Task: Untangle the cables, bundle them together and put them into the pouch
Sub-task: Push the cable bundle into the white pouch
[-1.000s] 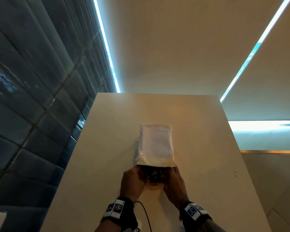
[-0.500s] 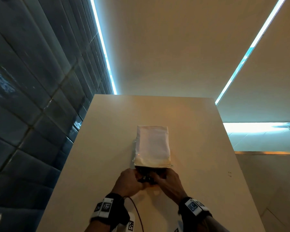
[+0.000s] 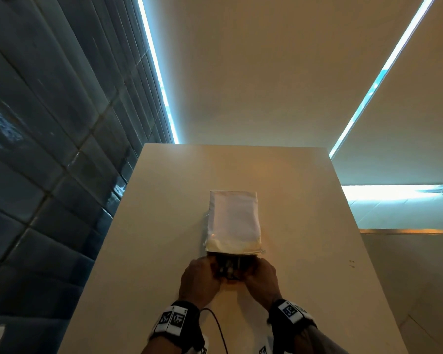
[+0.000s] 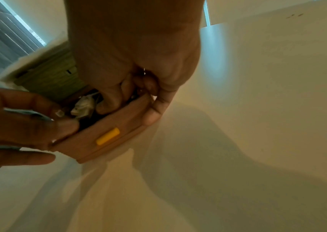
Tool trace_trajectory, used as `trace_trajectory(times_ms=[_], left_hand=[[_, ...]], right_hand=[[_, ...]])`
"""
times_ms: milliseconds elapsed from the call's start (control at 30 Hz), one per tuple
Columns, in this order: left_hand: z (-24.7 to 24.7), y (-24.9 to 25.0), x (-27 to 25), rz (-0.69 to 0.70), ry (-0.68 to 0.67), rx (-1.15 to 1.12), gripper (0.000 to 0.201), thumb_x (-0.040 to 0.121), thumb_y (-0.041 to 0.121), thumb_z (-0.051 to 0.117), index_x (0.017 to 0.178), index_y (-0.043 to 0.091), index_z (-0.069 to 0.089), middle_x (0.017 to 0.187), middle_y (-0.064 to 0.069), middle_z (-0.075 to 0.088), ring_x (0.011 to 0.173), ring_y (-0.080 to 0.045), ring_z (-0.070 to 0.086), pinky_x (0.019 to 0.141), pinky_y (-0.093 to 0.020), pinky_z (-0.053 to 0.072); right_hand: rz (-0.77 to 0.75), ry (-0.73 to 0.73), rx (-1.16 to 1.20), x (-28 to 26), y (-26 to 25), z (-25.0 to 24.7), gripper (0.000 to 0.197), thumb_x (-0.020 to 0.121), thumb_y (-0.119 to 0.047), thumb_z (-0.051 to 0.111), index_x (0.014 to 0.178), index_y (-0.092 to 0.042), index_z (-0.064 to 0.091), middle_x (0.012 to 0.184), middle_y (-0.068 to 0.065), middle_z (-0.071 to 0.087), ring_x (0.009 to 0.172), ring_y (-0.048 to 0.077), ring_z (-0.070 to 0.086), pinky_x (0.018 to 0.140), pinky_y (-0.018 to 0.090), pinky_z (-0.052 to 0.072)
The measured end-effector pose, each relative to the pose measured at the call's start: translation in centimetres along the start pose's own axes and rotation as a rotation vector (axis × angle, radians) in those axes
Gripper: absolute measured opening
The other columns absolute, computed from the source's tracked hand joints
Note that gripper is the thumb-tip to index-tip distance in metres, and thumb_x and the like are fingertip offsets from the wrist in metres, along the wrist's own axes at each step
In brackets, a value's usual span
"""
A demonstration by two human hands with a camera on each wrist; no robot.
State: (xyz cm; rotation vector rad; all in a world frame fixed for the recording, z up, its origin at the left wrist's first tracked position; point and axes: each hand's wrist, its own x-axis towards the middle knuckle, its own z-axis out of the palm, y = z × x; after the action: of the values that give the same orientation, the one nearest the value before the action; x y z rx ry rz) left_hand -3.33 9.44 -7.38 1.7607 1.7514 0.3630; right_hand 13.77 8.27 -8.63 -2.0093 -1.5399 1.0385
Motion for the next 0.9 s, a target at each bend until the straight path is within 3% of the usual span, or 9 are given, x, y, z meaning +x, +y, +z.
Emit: trace_trajectory(times_ms=[100, 200, 367, 500, 567, 633, 733, 900], left_hand=[[-0.7, 0.0, 0.1, -0.056, -0.032, -0.049, 0.049, 0.057, 0.063, 0.073, 0.095, 0.032, 0.068, 0.087, 0.014, 0.071, 0.081, -0.010, 0.066, 0.067, -0.024, 0.050], [-0.8, -0.2, 0.4, -0.108, 0.006, -0.053, 0.030, 0.068, 0.048, 0.074, 0.091, 0.030, 0.071, 0.086, 0.011, 0.071, 0.084, -0.014, 0.067, 0.071, -0.030, 0.054], [-0.2, -0.1, 0.8, -0.137, 0.052, -0.088, 0.035, 0.064, 0.040, 0.078, 0.097, 0.031, 0.072, 0.093, 0.002, 0.074, 0.088, -0.021, 0.069, 0.068, -0.028, 0.053], [0.3, -0.8, 1.4, -0.216, 0.003, -0.155, 0.031, 0.062, 0.034, 0.084, 0.090, 0.024, 0.074, 0.092, -0.002, 0.074, 0.088, -0.023, 0.068, 0.067, -0.028, 0.051], [0.5, -1.3, 1.8, -0.267, -0.022, -0.157, 0.025, 0.063, 0.040, 0.083, 0.079, 0.024, 0.072, 0.086, -0.002, 0.073, 0.084, -0.023, 0.068, 0.063, -0.025, 0.046], [0.7, -1.9, 2.0, -0.317, -0.039, -0.163, 0.027, 0.065, 0.044, 0.080, 0.068, 0.022, 0.066, 0.079, -0.002, 0.071, 0.080, -0.024, 0.067, 0.062, -0.027, 0.048], [1.1, -2.5, 2.2, -0.323, -0.046, -0.193, 0.035, 0.062, 0.048, 0.080, 0.066, 0.017, 0.066, 0.068, 0.001, 0.067, 0.073, -0.022, 0.067, 0.061, -0.030, 0.052], [1.1, -2.1, 2.0, -0.362, -0.029, -0.285, 0.029, 0.064, 0.036, 0.084, 0.066, 0.019, 0.060, 0.067, 0.001, 0.066, 0.070, -0.019, 0.065, 0.059, -0.024, 0.046]], right_hand=[[-0.017, -0.005, -0.063, -0.1, 0.0, 0.3, 0.029, 0.078, -0.037, 0.059, 0.094, -0.014, 0.065, 0.090, 0.007, 0.067, 0.083, 0.028, 0.063, 0.067, 0.032, 0.046], [0.000, -0.016, -0.054, -0.2, -0.2, 0.1, 0.021, 0.083, -0.031, 0.061, 0.096, -0.015, 0.064, 0.092, 0.006, 0.068, 0.083, 0.027, 0.063, 0.068, 0.033, 0.048], [0.041, -0.092, 0.104, -0.4, -0.3, -0.2, 0.025, 0.075, -0.041, 0.068, 0.095, -0.026, 0.065, 0.085, -0.002, 0.069, 0.066, 0.019, 0.067, 0.056, 0.038, 0.058], [0.103, -0.122, 0.265, -0.8, -0.7, -1.2, 0.020, 0.080, -0.022, 0.070, 0.100, -0.017, 0.066, 0.088, 0.005, 0.070, 0.068, 0.022, 0.068, 0.053, 0.040, 0.059], [0.068, -0.142, 0.270, -0.9, -0.8, -1.4, 0.018, 0.080, -0.030, 0.073, 0.094, -0.021, 0.066, 0.085, 0.004, 0.071, 0.069, 0.022, 0.068, 0.053, 0.035, 0.059], [0.033, -0.128, 0.175, -0.8, -0.9, -1.1, 0.028, 0.074, -0.049, 0.074, 0.087, -0.027, 0.064, 0.077, -0.002, 0.070, 0.064, 0.018, 0.067, 0.051, 0.029, 0.055], [0.027, -0.080, 0.056, -0.3, -0.3, -0.1, 0.043, 0.071, -0.064, 0.066, 0.085, -0.024, 0.063, 0.071, -0.002, 0.068, 0.059, 0.017, 0.065, 0.054, 0.037, 0.057], [0.106, -0.064, 0.098, 0.1, -0.2, 0.2, 0.037, 0.071, -0.058, 0.070, 0.085, -0.024, 0.068, 0.073, -0.002, 0.071, 0.057, 0.019, 0.067, 0.050, 0.038, 0.057]])
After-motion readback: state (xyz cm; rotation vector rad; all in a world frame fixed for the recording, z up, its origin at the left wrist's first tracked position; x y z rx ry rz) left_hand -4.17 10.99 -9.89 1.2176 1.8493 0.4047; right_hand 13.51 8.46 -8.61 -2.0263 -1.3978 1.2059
